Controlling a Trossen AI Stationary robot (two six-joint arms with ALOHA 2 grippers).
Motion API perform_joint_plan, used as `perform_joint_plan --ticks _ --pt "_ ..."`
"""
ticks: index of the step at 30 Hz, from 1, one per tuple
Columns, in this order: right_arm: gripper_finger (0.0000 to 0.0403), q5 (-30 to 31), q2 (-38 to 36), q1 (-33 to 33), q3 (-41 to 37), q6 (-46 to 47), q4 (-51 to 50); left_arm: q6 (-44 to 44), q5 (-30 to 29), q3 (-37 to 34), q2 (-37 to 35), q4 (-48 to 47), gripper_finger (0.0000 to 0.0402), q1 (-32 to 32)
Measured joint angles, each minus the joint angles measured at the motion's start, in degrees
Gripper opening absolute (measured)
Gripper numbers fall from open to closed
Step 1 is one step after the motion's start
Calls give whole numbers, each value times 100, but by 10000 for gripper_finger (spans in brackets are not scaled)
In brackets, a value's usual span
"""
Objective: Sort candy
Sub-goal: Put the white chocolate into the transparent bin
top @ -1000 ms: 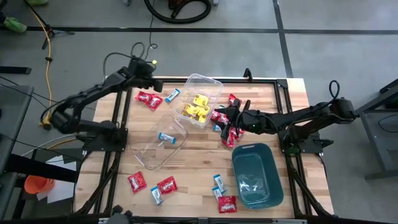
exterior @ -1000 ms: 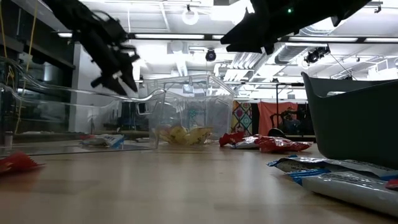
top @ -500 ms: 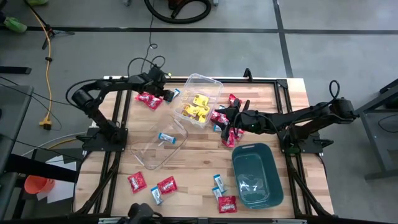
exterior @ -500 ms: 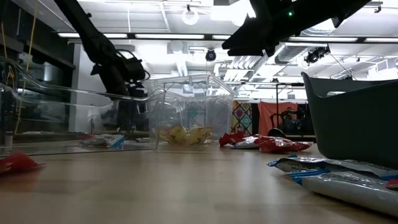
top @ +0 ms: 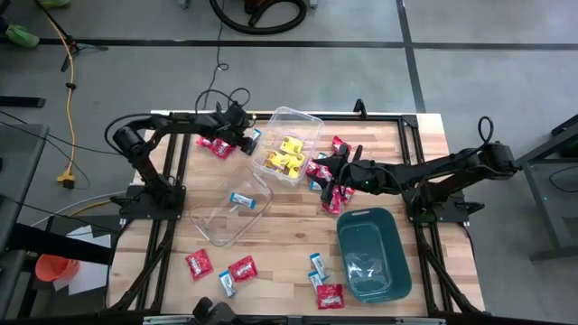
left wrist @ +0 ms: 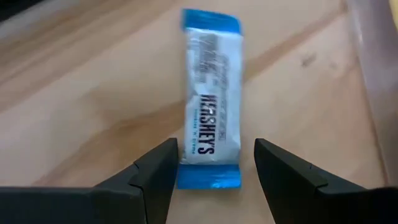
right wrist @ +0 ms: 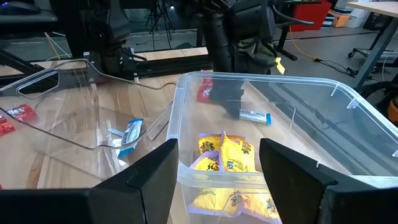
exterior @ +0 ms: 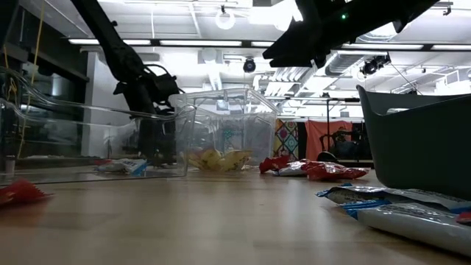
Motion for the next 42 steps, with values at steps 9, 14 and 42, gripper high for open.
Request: perform_joint_plan --ticks 9,14,42 --pt "222 -1 0 0 0 0 -32 105 -819 9 113 69 193 -229" --pt "222 -2 0 0 0 1 -138 275 -873 26 96 -173 130 -221" --pt "222 -2 0 0 0 105 -343 59 -1582 -6 -4257 -1938 0 -1255"
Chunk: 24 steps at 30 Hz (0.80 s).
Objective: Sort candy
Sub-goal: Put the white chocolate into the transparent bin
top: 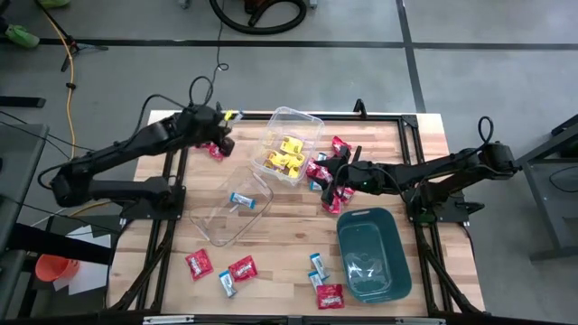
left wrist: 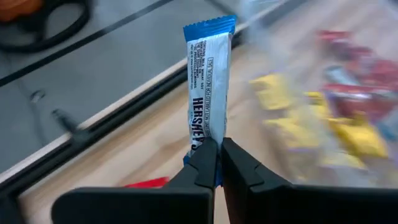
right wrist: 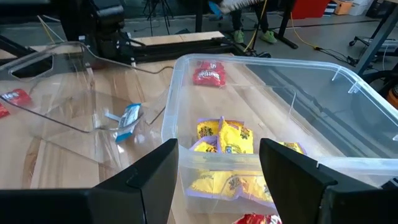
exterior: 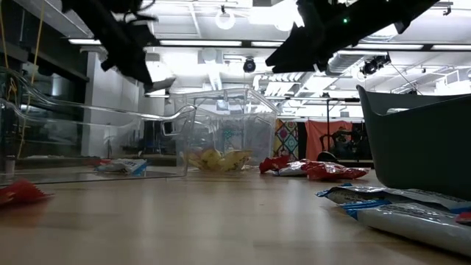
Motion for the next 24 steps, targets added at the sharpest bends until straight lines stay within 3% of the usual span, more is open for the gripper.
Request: perform_joint_plan --ticks 8,19,24 --pt "222 0 0 0 0 96 -226 -391 -306 -312 -384 273 0 -1822" --pt "222 -2 -2 0 0 199 -251 -902 -979 -501 -462 945 0 -5036" --pt "222 -2 0 0 0 199 -251 -1540 -1384 -501 -295 222 0 -6172"
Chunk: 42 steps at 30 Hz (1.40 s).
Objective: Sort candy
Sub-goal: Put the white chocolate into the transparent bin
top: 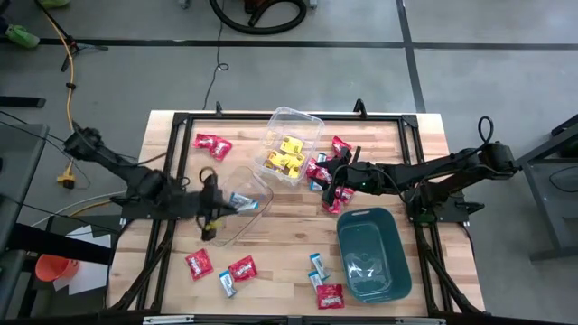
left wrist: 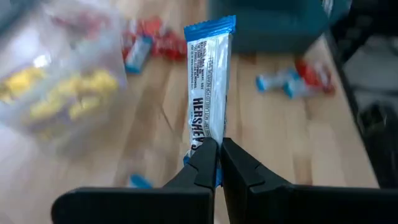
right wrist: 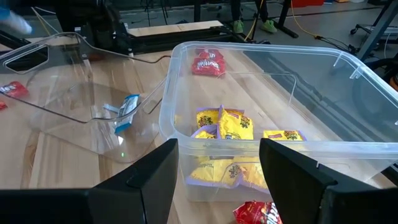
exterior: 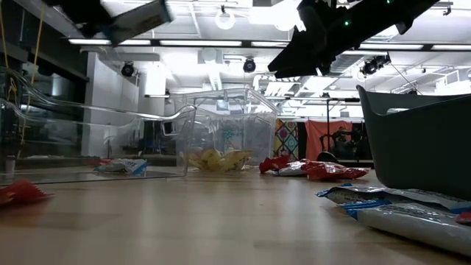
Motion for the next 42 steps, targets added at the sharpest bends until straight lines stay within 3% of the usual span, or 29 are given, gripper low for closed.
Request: perform_joint_plan --ticks 4,8,18,32,37,42 --pt "222 1 -1 0 0 0 2 -979 -603 0 124 -1082 0 -595" --pt "222 0 -2 0 0 -4 4 -1853 -962 0 139 -1773 0 -770" --pt "222 4 -2 0 0 -50 7 -1991 -888 0 139 -1803 5 -768" --pt "222 7 -2 0 0 -116 9 -2195 -453 0 139 -1783 119 -766" --pt "222 7 0 0 0 -116 9 -2187 64 0 139 -956 138 -766" --pt "222 7 -2 0 0 -116 9 -1801 663 0 187 1129 141 -789"
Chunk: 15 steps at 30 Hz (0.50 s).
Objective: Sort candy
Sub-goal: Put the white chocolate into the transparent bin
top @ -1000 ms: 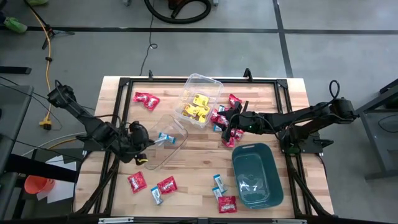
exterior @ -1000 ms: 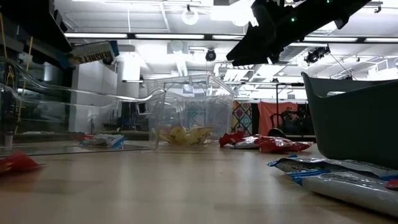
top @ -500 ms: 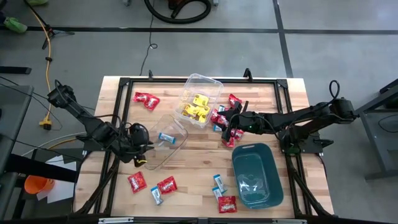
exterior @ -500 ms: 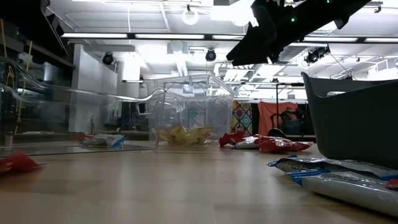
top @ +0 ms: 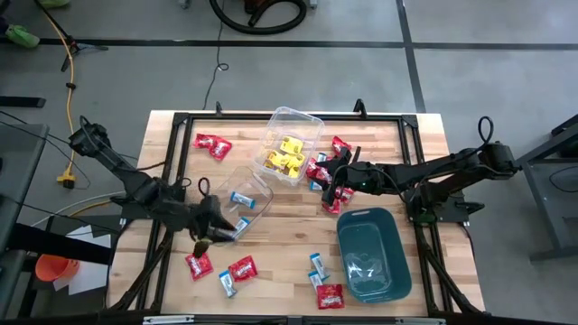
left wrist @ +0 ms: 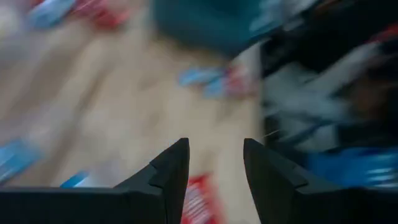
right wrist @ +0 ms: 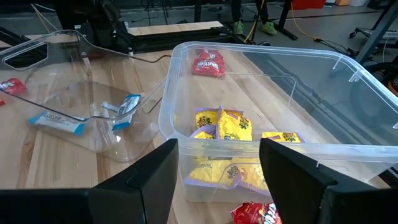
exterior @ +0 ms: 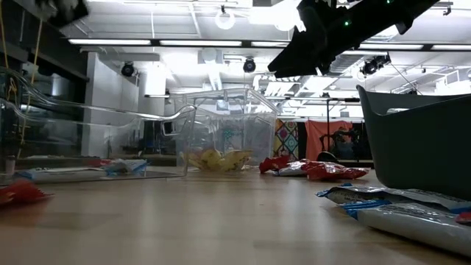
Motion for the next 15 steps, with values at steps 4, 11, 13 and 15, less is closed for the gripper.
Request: perform_joint_plan --ticks 4,11,13,15 --pt "222 1 1 0 0 0 0 622 100 2 446 1891 141 -289" --pt "222 2 1 0 0 -87 1 1263 -50 512 2009 2188 141 -876" --pt "222 2 0 0 0 -87 2 917 -216 896 2368 813 141 -959" --pt "222 2 0 0 0 -87 33 422 -274 1267 2706 -696 141 -1008"
